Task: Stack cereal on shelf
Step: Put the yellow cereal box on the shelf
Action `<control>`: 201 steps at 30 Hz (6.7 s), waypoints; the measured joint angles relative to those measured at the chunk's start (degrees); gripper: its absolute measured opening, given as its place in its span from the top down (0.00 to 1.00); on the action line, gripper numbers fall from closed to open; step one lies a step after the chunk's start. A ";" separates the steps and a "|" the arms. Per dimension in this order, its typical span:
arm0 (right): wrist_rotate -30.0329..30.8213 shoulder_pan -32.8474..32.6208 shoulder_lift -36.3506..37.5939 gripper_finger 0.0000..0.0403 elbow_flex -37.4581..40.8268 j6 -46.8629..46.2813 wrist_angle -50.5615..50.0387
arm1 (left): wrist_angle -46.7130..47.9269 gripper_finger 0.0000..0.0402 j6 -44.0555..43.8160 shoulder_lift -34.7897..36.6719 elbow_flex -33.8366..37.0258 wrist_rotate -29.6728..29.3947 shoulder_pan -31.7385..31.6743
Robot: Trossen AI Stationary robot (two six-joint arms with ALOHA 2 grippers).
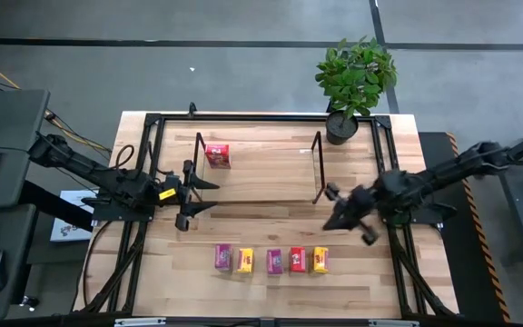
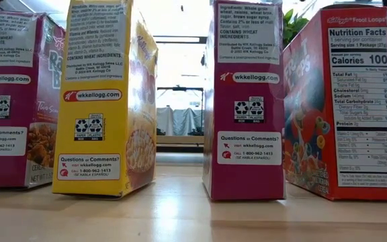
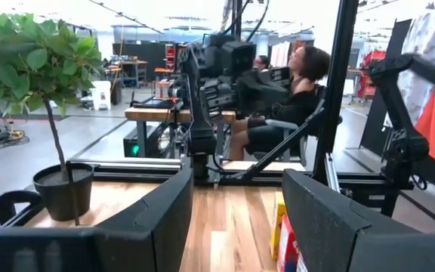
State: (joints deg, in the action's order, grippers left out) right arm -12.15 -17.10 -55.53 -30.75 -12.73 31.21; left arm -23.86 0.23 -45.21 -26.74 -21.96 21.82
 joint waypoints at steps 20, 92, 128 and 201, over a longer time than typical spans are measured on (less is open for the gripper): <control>11.48 -11.16 -26.77 0.36 -48.21 -62.19 -91.35 | 0.51 0.51 -0.04 0.02 0.00 7.96 0.04; 21.25 -21.20 -48.65 0.32 -55.31 -97.86 -97.90 | 0.48 0.51 -3.04 0.02 0.02 7.91 0.02; 28.49 -15.29 -50.11 0.72 -89.32 -44.69 -119.49 | 1.96 0.51 -6.51 0.00 0.02 8.57 0.02; 17.58 28.63 -70.48 0.52 -92.82 27.77 -89.05 | -2.47 0.51 -3.61 0.00 0.02 3.30 -0.04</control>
State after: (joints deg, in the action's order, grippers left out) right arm 5.43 11.53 -126.02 -123.57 15.04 -57.83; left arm -26.33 -3.38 -45.21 -26.72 -18.65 21.78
